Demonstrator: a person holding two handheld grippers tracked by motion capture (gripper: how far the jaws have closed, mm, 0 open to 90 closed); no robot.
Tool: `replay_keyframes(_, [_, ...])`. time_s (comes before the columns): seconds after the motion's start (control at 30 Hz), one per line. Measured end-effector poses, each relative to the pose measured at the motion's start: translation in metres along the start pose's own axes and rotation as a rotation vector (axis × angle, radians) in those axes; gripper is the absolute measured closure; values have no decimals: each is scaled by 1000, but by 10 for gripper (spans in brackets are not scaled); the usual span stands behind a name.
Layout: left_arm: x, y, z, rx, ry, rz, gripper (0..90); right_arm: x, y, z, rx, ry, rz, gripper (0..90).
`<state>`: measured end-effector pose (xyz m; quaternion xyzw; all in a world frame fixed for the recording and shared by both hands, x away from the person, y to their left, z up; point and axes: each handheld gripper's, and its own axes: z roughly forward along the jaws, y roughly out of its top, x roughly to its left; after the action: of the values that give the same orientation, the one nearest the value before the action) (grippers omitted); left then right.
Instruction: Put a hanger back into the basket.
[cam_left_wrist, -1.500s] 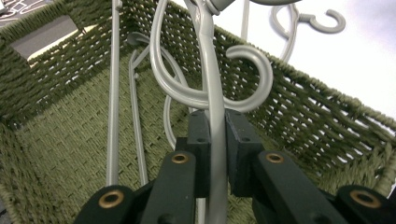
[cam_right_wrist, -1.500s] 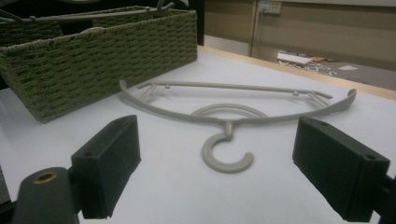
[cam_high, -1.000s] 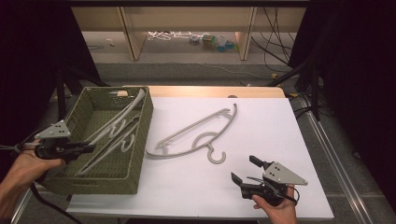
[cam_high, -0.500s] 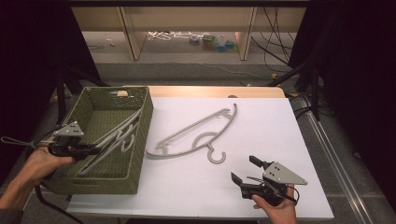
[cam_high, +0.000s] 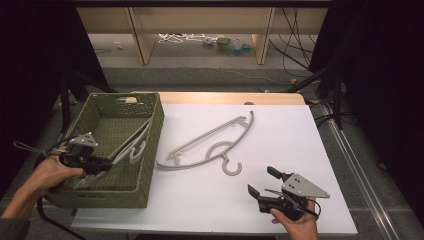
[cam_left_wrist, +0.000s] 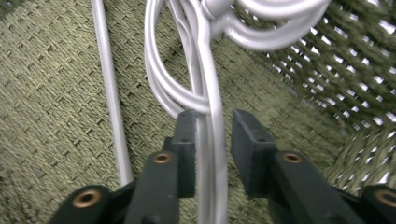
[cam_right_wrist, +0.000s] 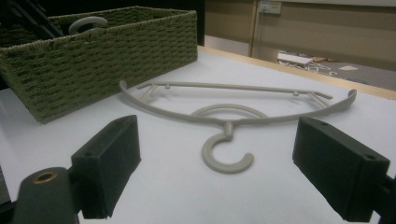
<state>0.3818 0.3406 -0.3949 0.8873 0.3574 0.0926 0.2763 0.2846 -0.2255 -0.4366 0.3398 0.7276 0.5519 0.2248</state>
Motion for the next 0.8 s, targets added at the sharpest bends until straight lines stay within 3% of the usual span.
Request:
replay_keyframes(0.03, [1,1,-4,12,15,15,676,0,0,0,1,0,0,159])
replay_keyframes(0.1, [-2,1,-6,-64,17,-44,604,0,0,0,1,-1,1,159])
replay_keyframes(0.2, [-5,4,-14,-145,46,-82,554,0,0,1,-6,-1,4,159])
replay_keyframes(0.33, [-16,13,-24,-208,66,-77,485,0,0,0,0,-1,-1,159])
replay_keyframes(0.53, [-50,30,-39,-343,113,-100,356,0,0,0,1,-1,2,159])
replay_keyframes(0.67, [-78,40,-46,-431,111,-127,294,0,0,-1,0,-12,-8,159])
replay_keyframes(0.73, [-90,41,-47,-449,91,-130,281,0,0,-1,0,-7,-7,159])
replay_keyframes(0.8, [-102,41,-48,-458,105,-130,275,0,0,-1,0,-8,-9,159])
